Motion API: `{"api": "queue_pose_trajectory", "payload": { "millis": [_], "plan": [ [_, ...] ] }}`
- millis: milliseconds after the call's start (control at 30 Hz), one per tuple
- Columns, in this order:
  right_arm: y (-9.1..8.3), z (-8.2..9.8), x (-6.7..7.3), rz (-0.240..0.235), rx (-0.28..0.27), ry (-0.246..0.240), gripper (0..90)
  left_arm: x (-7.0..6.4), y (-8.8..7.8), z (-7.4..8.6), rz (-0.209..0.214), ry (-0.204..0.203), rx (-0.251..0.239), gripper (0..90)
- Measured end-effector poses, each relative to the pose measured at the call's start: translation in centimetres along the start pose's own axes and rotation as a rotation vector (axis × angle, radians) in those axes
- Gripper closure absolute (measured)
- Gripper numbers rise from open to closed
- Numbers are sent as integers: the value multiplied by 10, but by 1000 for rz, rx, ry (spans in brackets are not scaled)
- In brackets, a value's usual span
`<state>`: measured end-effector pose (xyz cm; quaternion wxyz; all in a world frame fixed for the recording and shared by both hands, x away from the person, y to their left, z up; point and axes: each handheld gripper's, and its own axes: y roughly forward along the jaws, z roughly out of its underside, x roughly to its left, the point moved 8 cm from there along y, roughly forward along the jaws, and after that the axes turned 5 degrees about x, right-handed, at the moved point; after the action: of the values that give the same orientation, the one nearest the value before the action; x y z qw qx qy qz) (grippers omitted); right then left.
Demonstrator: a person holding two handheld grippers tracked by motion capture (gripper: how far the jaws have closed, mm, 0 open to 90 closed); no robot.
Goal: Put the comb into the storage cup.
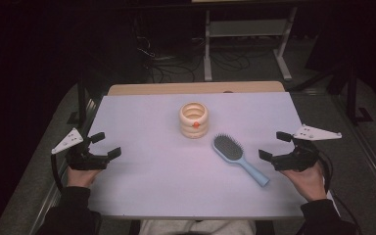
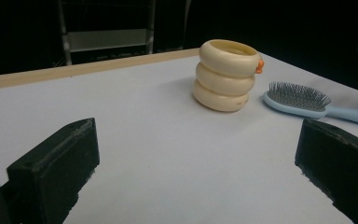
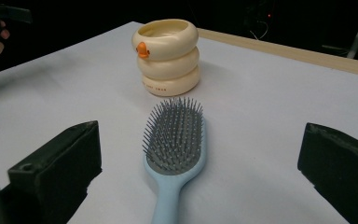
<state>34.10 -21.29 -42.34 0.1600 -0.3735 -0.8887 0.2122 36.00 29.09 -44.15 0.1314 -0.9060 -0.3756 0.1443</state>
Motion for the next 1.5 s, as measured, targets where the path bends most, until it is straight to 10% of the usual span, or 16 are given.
{"api": "queue_pose_trajectory", "payload": {
  "millis": [1500],
  "plan": [
    [-3, -16, 7, -23, 57, -33, 0, -3, -1, 1, -16, 2, -14, 0]
  ]
}}
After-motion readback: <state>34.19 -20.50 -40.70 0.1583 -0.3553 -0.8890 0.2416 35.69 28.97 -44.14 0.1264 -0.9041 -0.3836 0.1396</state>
